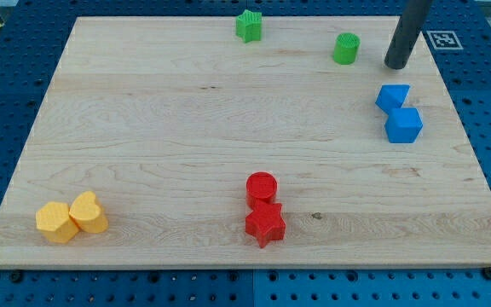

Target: Slide green circle closer to green star

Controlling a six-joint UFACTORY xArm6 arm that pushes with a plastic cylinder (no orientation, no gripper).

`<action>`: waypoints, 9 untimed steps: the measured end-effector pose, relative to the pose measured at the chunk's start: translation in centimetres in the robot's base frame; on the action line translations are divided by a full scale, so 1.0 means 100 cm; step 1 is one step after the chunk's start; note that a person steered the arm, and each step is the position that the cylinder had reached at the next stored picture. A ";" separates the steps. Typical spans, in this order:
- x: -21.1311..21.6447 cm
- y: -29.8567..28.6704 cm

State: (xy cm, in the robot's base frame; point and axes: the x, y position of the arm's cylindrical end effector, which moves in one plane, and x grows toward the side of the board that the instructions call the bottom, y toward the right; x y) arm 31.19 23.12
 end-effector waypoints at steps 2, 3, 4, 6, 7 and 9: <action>-0.004 -0.037; -0.009 -0.068; -0.014 -0.069; -0.019 -0.054; -0.023 -0.055; -0.058 -0.080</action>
State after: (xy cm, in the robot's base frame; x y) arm 25.37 15.14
